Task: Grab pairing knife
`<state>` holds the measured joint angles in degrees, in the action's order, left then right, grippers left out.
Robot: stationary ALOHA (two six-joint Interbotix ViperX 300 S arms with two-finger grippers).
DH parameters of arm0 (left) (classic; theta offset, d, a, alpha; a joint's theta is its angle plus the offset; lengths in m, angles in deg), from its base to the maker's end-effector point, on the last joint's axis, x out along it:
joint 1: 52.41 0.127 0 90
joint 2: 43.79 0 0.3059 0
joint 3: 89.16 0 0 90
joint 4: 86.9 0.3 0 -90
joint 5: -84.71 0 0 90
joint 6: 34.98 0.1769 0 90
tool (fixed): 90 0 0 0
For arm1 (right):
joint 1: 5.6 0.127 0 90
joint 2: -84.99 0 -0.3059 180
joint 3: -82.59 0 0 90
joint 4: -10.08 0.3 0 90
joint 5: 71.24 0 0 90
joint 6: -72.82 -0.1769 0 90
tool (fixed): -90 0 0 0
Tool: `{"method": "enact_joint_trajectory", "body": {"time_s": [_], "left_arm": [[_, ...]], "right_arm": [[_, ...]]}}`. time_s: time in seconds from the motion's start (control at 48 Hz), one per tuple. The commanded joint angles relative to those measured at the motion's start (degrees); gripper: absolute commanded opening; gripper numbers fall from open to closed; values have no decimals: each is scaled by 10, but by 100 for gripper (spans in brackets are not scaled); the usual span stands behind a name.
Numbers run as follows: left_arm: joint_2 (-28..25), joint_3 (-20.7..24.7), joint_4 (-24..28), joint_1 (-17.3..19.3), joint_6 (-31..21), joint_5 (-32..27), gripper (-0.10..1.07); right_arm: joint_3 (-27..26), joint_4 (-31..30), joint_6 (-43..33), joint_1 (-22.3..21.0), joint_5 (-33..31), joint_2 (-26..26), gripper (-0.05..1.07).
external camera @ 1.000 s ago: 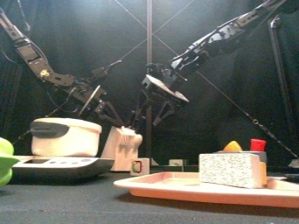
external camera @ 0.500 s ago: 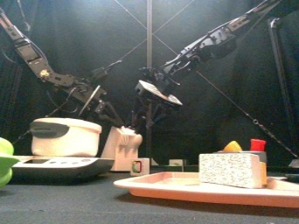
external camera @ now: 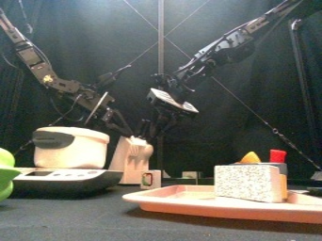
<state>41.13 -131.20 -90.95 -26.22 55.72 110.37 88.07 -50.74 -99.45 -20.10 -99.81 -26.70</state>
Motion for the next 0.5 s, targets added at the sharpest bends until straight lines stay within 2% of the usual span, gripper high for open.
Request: {"method": "enact_joint_trajectory", "body": {"time_s": [0.0,0.479], "left_arm": [[4,5,-1,4,0,2,29],[4,4,0,4,0,1,29]], "right_arm": [[-16,-2,0,1,-3,13,65],[-17,-4,0,23,-29,25,65]]}}
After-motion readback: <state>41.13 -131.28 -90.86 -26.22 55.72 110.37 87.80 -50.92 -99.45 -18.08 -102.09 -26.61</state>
